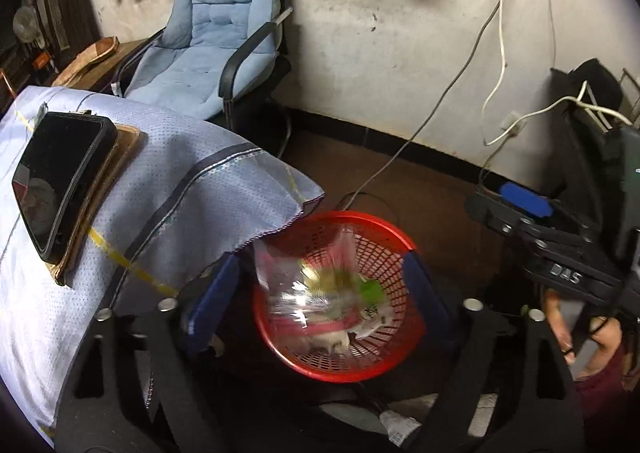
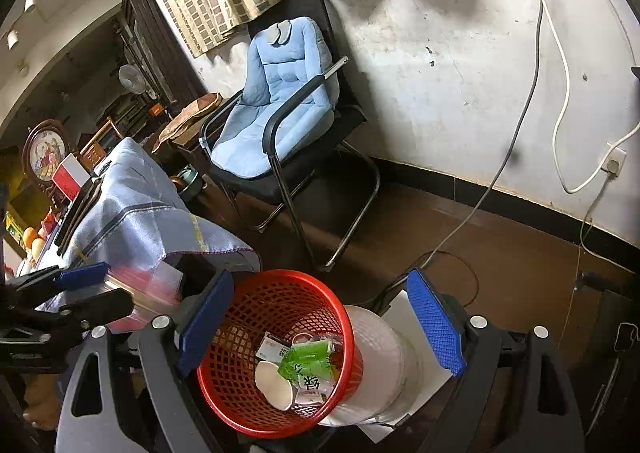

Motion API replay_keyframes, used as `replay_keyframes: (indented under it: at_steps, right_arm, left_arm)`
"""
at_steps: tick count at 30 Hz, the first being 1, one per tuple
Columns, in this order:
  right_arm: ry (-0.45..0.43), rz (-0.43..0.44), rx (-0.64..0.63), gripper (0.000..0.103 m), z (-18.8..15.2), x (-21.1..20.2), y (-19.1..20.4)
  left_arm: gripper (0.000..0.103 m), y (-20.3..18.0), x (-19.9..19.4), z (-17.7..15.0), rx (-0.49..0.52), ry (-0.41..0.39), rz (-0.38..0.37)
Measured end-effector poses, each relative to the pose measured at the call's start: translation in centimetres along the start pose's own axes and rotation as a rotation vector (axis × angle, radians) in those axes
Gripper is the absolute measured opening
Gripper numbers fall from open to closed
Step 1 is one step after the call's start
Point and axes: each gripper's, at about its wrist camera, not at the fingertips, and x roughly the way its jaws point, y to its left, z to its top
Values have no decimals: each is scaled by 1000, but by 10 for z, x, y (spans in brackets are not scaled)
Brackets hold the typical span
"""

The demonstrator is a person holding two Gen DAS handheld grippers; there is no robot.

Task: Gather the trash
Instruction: 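Carry the drink pack and snack bag to the red wastebasket and release both, then move both tools back over the table toward the remaining trash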

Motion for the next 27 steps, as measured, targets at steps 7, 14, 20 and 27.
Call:
replay_keyframes:
  at_steps: [7, 14, 20, 27]
  right_arm:
    - [-4, 19, -23, 87, -1, -5, 9]
    - [-15, 46, -57, 87, 3, -17, 30]
    - [-48, 73, -134, 88, 6, -39, 65]
    - [-61, 134, -229, 91, 9, -58, 120]
  left_arm:
    - [93, 12, -12, 1, -34, -29, 37]
    - [95, 42, -46, -9, -103, -87, 94]
    - [95, 75, -84, -25, -177, -146, 149]
    - [96, 128, -139, -58, -282, -216, 267]
